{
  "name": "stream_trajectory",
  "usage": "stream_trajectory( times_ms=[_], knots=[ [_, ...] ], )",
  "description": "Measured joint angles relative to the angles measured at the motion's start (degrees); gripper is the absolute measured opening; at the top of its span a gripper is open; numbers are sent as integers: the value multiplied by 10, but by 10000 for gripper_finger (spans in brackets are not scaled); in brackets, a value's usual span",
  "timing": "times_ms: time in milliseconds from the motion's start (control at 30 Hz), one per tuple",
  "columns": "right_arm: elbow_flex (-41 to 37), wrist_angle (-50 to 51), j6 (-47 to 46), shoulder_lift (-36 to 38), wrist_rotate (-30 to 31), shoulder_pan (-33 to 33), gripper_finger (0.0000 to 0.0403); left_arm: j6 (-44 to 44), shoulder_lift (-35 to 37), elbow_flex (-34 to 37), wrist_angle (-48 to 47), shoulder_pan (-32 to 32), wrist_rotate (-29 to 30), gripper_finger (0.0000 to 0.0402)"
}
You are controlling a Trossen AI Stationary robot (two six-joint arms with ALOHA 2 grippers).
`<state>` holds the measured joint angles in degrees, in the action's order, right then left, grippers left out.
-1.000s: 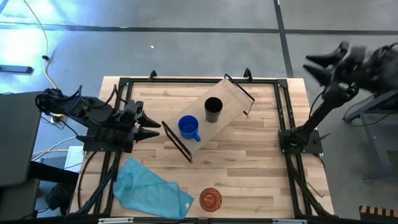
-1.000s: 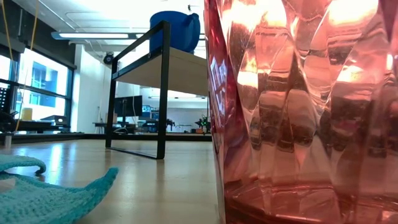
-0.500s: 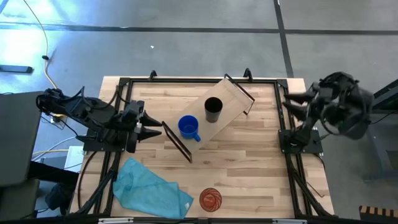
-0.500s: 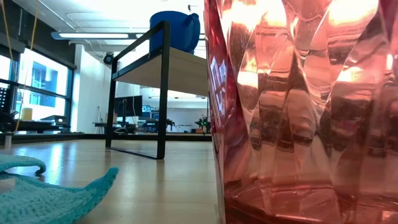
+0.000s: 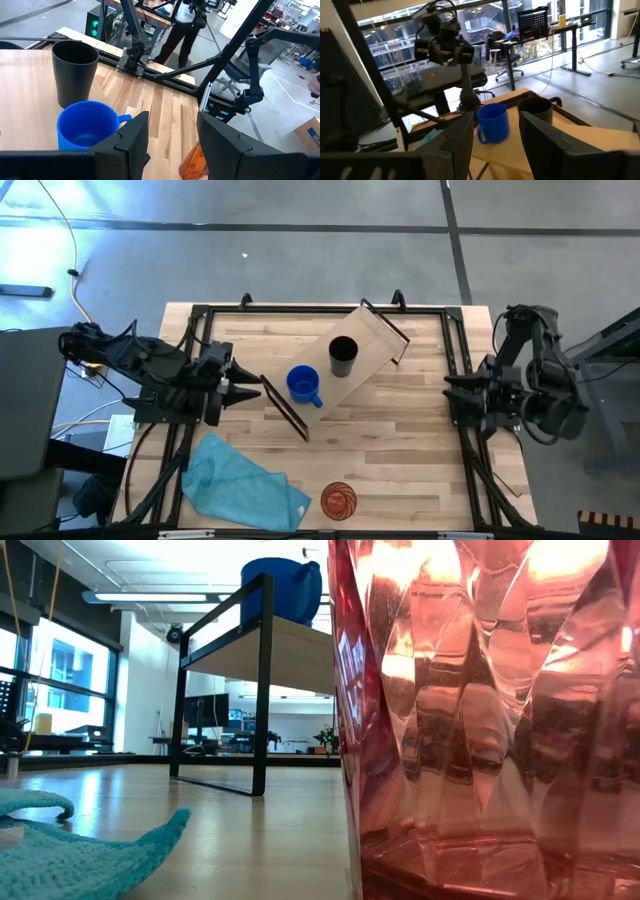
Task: Stack small to large cups/mugs on shelf
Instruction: Put the brown cup on the shelf
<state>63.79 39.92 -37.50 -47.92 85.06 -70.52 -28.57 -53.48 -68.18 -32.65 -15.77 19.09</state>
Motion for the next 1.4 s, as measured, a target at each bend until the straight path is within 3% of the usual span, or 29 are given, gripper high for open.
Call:
stream_trajectory(
  times_ms=[167,267,467,600,1033,1400],
  knots=[
    [0,-80,78,0,-30,0,151,-2,-8,0,12,0,0,156],
    [0,-156,152,-2,-79,8,151,-2,-16,0,22,0,-3,156],
    [0,-360,364,-32,-269,69,151,0,-31,0,30,0,-5,156],
    [0,-444,446,-53,-393,115,151,-1,-42,0,33,0,-10,156],
    [0,-559,498,-96,-737,283,151,1,-48,0,69,0,-23,156],
    [0,-570,428,-121,-908,409,151,2,-48,0,72,0,-23,156]
  ],
)
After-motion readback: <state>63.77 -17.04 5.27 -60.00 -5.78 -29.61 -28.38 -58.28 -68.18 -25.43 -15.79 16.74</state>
